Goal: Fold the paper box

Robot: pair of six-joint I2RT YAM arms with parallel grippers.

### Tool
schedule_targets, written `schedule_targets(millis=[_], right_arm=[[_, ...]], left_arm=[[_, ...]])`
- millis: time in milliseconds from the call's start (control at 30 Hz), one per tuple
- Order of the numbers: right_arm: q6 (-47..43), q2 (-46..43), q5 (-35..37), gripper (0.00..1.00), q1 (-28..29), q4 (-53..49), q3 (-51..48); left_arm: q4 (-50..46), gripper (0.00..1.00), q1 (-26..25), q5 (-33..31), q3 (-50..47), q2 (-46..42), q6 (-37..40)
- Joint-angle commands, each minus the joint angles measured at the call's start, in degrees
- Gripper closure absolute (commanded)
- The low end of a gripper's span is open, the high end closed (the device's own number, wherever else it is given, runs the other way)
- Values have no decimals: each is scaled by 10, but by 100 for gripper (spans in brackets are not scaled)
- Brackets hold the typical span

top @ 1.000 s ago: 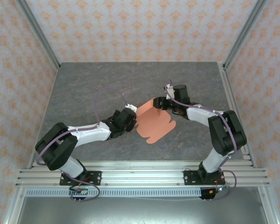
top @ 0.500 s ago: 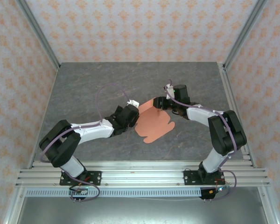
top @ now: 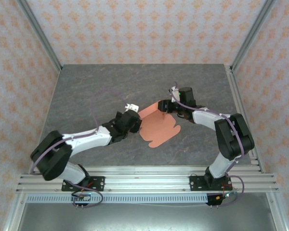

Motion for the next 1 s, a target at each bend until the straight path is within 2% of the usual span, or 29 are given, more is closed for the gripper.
schedule_targets(millis=[0,100,233,267,400,500,600,667,867,900,967], right_arm=[[-7,23,11,50,9,-39,0],[-5,25,9,50,8,-38,0],[-5,22,8,50,8,-39,-1],[-5,22,9,50,8,-39,-1],[-5,18,10,50,8,-40,-2],[-6,18,8,50,9,-40,-2],[-6,17,7,50,9,-40,-2],[-5,15,8,50,10,-39,-4],[-7,12,9,50,10,-39,-6],[-7,14,9,50,10,-39,-5],[-6,15,7,50,11,-38,-4]], left_arm=[[-62,17,-5,15,-35,-81,-128],[-117,15,-6,14,-44,-136,-213],[-125,34,-13,73,-58,-181,-311],[-117,36,-21,85,-65,-184,-335],[-118,35,-76,55,-69,-167,-408],[-115,30,-103,27,-66,-137,-462],[-89,22,-117,14,-64,-106,-490],[-56,22,-118,16,-71,-86,-503],[-20,28,-118,-3,-62,-37,-503],[-12,33,-117,-10,-62,-33,-499],[10,35,-114,-15,-66,-22,-497]])
